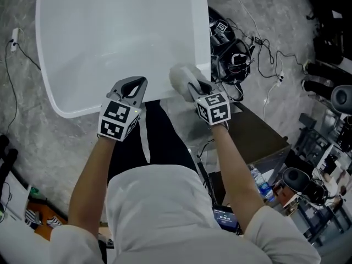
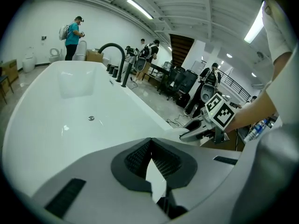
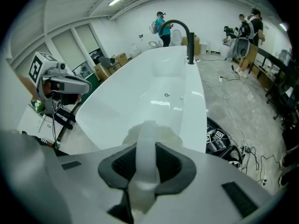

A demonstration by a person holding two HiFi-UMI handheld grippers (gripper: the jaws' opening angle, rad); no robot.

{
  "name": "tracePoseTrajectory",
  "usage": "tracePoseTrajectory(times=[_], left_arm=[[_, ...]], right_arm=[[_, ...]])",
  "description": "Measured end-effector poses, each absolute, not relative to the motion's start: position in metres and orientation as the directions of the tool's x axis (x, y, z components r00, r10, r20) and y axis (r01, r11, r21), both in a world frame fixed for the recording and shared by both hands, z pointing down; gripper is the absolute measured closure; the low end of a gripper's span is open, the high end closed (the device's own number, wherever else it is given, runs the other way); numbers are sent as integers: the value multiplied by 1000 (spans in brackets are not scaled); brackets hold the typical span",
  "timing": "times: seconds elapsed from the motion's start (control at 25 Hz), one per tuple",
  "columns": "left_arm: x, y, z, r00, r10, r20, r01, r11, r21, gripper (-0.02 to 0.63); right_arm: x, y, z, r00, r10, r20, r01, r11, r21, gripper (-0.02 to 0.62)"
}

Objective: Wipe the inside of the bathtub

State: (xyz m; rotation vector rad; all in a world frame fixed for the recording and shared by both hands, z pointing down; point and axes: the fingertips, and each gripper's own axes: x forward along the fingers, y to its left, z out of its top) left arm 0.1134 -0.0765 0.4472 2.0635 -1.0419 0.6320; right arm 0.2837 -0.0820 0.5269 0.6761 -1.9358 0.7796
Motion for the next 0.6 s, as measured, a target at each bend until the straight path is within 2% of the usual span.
tracePoseTrajectory(times=[0.6], left_arm=[[120,-78,486,494,-475,728,-866,-340,366,594]], right_arm=[[255,-81,593,-337,37,941,-670,692,-267,494]])
